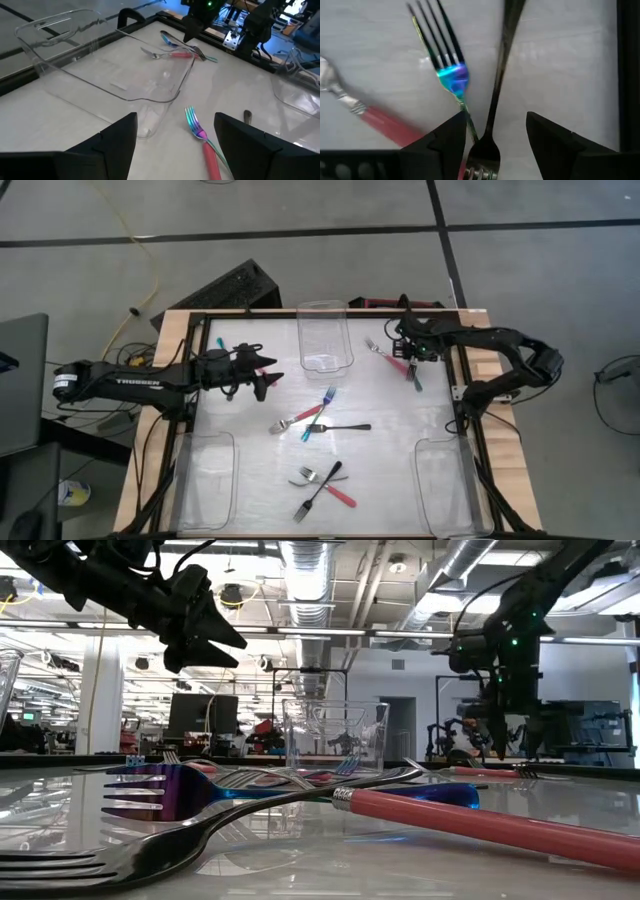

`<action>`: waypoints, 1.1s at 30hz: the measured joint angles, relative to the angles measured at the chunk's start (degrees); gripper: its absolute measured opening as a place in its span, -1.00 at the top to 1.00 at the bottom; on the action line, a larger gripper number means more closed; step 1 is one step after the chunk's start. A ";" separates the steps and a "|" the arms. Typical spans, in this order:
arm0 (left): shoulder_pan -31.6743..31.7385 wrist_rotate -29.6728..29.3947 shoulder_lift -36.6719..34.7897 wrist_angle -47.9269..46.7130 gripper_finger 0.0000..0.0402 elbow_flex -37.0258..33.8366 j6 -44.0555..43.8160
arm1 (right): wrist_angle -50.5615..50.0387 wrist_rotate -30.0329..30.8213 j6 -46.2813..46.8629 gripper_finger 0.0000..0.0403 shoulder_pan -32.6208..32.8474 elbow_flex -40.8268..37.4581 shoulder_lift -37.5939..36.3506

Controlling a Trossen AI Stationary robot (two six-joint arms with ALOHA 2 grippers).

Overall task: Sort silverware by color (type)
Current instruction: Put the black fork into the bottom right transparent bin

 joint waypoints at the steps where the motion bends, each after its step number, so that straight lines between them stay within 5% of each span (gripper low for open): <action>1: 0.00 0.06 0.00 0.00 -0.24 0.00 0.12 | 1.25 -0.02 0.95 -0.11 0.02 -1.02 0.00; 9: -0.02 2.62 0.00 -1.61 -0.24 0.00 0.49 | 9.10 1.75 5.23 0.12 0.15 -6.12 0.02; 22: -1.63 4.03 -0.02 -3.41 -0.24 0.00 0.18 | 9.97 4.32 12.60 0.86 4.04 -7.32 -0.04; 33: -4.44 4.03 -0.02 -5.64 -0.24 0.00 -1.04 | 9.09 6.97 15.59 0.81 7.39 -6.69 -11.48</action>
